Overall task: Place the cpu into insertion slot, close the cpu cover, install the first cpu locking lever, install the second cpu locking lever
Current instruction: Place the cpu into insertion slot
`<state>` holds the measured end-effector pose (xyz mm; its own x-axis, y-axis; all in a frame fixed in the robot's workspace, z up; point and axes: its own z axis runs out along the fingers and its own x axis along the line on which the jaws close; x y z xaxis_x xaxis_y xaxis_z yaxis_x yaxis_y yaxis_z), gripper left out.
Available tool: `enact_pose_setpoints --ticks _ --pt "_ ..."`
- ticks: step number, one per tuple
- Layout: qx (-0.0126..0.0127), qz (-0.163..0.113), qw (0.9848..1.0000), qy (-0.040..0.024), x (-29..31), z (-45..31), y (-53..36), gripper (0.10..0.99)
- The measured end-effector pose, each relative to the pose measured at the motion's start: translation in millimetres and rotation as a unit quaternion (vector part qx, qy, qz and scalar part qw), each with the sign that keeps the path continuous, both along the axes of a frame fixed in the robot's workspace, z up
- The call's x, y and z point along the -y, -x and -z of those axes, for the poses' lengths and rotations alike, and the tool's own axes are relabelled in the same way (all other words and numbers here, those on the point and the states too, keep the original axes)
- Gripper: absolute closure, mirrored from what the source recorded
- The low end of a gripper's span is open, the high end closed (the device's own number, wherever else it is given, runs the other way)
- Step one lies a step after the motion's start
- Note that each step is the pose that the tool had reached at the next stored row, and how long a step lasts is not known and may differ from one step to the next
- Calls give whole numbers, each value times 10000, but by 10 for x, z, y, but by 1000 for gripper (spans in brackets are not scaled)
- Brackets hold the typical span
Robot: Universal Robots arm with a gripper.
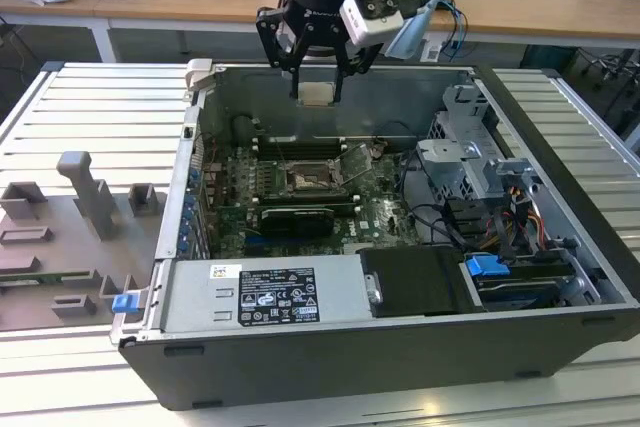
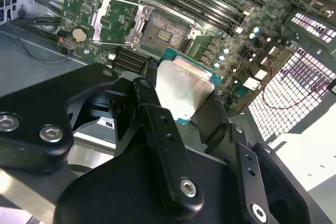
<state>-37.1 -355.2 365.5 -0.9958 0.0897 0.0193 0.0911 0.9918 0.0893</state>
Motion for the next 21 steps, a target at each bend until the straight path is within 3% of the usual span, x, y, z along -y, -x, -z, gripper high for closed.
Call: enact_pose_setpoints --ticks 15,21 --pt "0 420 9991 2 -1 8 0 545" --pt "0 712 9975 3 -1 10 1 545"
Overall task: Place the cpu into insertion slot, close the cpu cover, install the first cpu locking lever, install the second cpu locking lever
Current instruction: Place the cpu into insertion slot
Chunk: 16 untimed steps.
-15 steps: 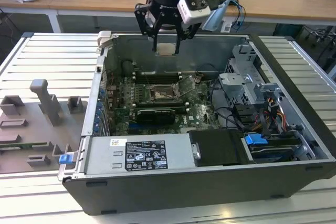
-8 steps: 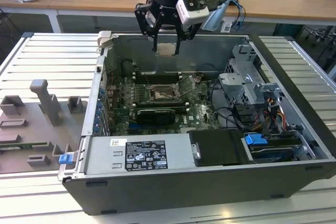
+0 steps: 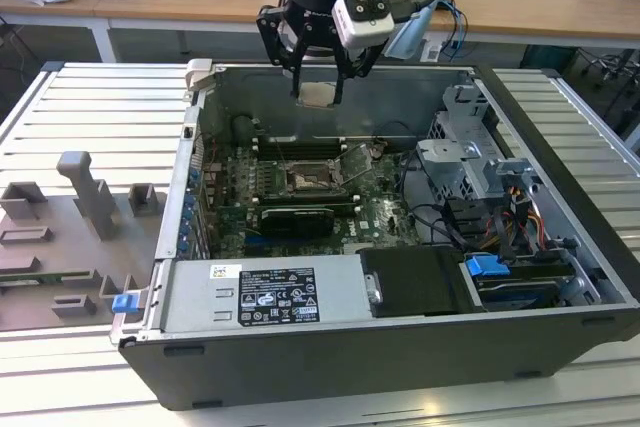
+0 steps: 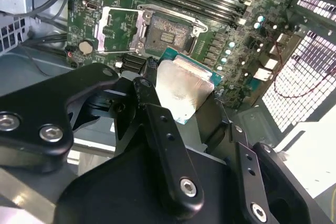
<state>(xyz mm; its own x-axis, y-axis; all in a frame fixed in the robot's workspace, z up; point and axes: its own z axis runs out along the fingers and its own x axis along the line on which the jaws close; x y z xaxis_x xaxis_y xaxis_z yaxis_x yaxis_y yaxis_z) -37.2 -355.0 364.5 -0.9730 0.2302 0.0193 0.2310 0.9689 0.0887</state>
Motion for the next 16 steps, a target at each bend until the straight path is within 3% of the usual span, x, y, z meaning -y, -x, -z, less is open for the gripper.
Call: enact_pose_setpoints --ticks 9,12,16 --pt "0 547 9985 -1 0 4 0 545" --pt "0 826 9966 -1 0 5 0 545" --pt "0 985 9951 0 0 7 0 545"
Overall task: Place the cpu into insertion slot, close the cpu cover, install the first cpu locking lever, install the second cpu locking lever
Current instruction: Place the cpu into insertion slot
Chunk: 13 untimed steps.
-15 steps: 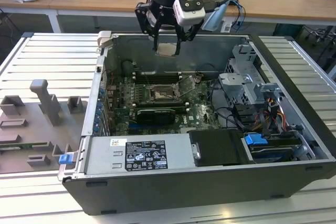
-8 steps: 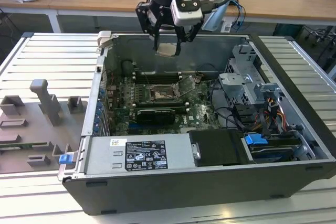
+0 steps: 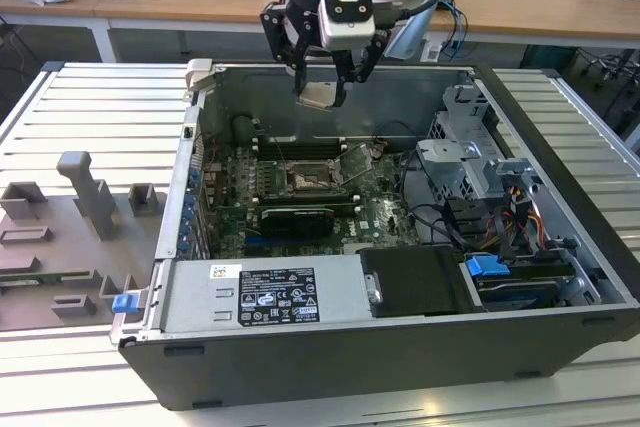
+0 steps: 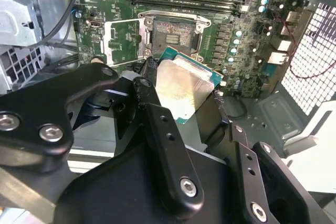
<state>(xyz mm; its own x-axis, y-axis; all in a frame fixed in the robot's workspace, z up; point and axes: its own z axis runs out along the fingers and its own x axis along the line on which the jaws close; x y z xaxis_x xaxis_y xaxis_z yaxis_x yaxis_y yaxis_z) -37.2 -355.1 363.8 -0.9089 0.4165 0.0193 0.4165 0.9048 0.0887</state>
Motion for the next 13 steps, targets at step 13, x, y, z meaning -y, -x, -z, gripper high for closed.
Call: enact_pose_setpoints --ticks 13 --pt "1 78 10000 -1 0 20 0 545"
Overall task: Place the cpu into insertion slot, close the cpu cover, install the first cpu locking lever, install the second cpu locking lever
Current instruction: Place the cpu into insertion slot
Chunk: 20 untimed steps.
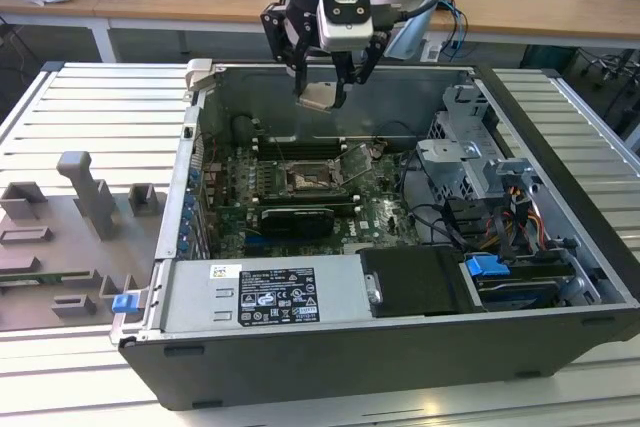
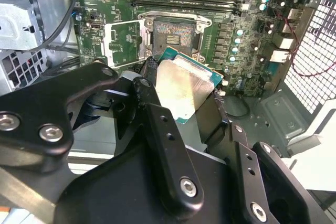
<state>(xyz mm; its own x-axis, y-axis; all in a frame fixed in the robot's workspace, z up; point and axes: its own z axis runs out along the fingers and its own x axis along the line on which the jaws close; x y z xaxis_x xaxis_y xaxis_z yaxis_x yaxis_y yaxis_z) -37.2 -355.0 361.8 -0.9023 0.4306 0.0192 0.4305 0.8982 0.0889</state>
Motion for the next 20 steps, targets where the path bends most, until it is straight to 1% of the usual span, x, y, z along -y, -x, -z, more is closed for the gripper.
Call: enact_pose_setpoints --ticks 4,9,14,20 --pt "-1 7 10000 1 0 6 0 545" --pt "0 107 9999 0 0 9 0 545" --pt "0 373 9993 0 0 15 0 545" --pt "0 579 9983 0 0 22 0 545"
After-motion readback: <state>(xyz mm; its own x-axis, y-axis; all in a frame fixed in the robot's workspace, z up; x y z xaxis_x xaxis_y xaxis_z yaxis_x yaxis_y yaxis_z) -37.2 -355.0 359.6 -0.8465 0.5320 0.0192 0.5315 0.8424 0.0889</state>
